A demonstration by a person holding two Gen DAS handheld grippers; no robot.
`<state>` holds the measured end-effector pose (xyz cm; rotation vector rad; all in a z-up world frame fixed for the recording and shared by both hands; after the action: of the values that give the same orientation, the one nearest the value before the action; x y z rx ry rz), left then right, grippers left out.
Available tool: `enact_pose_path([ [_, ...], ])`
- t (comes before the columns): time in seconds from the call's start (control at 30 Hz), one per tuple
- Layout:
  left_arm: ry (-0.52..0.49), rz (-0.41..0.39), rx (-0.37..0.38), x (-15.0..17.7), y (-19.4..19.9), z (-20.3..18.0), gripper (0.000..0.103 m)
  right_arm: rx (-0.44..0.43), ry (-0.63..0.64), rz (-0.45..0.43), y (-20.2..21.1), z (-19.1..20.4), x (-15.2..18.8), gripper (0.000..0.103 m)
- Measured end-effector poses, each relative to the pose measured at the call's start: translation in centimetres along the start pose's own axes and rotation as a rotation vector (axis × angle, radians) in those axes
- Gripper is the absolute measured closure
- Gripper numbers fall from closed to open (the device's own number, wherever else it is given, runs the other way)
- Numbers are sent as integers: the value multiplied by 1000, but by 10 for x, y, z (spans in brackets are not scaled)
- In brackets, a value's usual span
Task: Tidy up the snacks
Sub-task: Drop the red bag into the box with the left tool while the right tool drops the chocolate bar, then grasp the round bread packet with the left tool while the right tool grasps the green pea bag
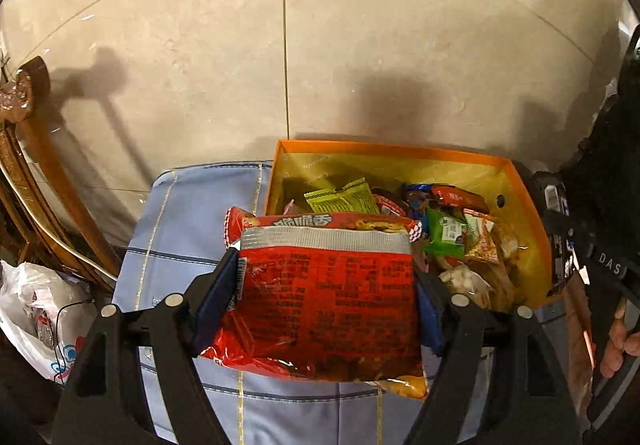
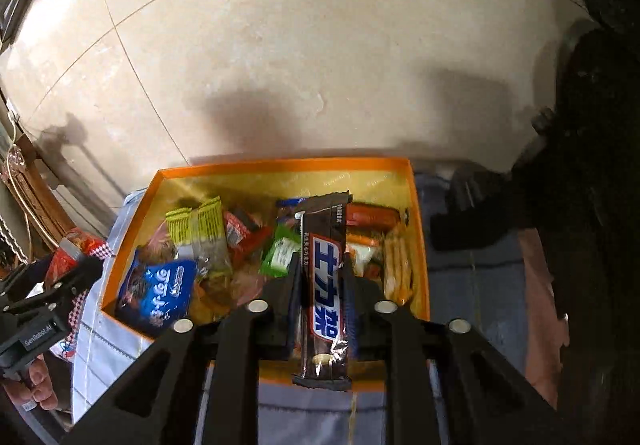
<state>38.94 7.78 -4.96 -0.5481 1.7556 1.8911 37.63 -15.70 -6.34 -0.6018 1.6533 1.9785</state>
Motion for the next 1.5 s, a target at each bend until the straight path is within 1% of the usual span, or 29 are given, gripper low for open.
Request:
enact_pose_path([
  [0.03,13,9,-1,-1,-3,1,10,26,13,-6,-1,-1,0,7],
  [0.07,38,16,-15,1,-2,5,4,48,17,-31,0,0,-1,4],
  [0.1,51,6,-30,1,1,7,4,37,13,-60,6,0,1,4],
  [0.17,50,-16,-41,9,13,13,4,-11,-2,-39,17,0,13,4],
  [0.23,26,-1,-30,36,36,16,4,-68,7,-8,35,5,36,4],
  [0.3,-6,-4,-30,69,58,18,4,-121,92,4,54,19,69,4],
  [0.33,-43,-1,-50,99,76,19,4,-160,156,9,64,29,91,4],
  [0.4,-91,-13,-78,148,101,22,4,-281,283,35,89,53,159,4],
  [0.43,-104,-9,-99,177,112,22,4,-322,314,53,95,60,183,4],
  [0.5,-123,33,-105,247,127,16,4,-394,378,105,103,73,253,4],
  [0.57,-132,105,-108,316,131,7,4,-403,437,193,94,85,312,4],
  [0.63,-136,174,-98,363,132,-1,4,-405,527,273,81,98,357,4],
  [0.67,-128,189,-100,376,135,-2,4,-393,561,278,77,102,366,4],
  [0.7,-100,188,-69,388,143,-5,4,-385,595,274,71,108,374,4],
  [0.73,-64,174,17,398,154,-11,4,-389,603,270,69,111,378,4],
  [0.8,-40,147,53,407,169,-14,4,-381,576,283,50,118,378,4],
  [0.83,-44,140,48,409,173,-15,4,-387,561,294,44,121,378,14],
  [0.87,-68,140,39,413,174,-16,4,-399,539,319,37,123,378,29],
  [0.9,-98,149,15,417,173,-16,4,-390,516,323,34,122,377,50],
  [0.93,-127,156,-6,418,172,-17,4,-366,502,298,39,121,377,57],
  [1.0,-229,140,-51,415,167,-22,4,-354,451,333,48,112,375,60],
  [1.07,-327,93,-98,403,155,-25,4,-340,425,331,56,101,377,60],
  [1.13,-378,64,-103,393,138,-28,4,-288,390,324,61,84,380,60],
  [1.27,-409,49,-9,384,101,-30,4,-265,229,312,74,48,373,60],
  [1.3,-409,70,12,387,91,-29,4,-255,205,301,79,40,371,60],
  [1.33,-397,130,57,395,74,-28,4,-235,198,283,84,33,369,60],
  [1.4,-273,123,152,395,73,-20,31,-199,186,256,93,22,363,60],
  [1.43,-224,127,160,392,75,-15,48,-174,177,229,102,15,357,60],
  [1.5,-135,144,169,382,84,-6,48,-131,189,175,116,8,345,60],
])
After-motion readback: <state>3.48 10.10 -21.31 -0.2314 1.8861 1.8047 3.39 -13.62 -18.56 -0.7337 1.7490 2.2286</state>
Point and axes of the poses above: each gripper's, at about its wrist camera, not at the fingertips, and y roughly against the way its jaws point, z to its left, x to its underside, the point moved 6 cm from there along -y, roughly the way its jaws point, and after that the axes turned 10 degrees about -y, right-handed, at the moved point
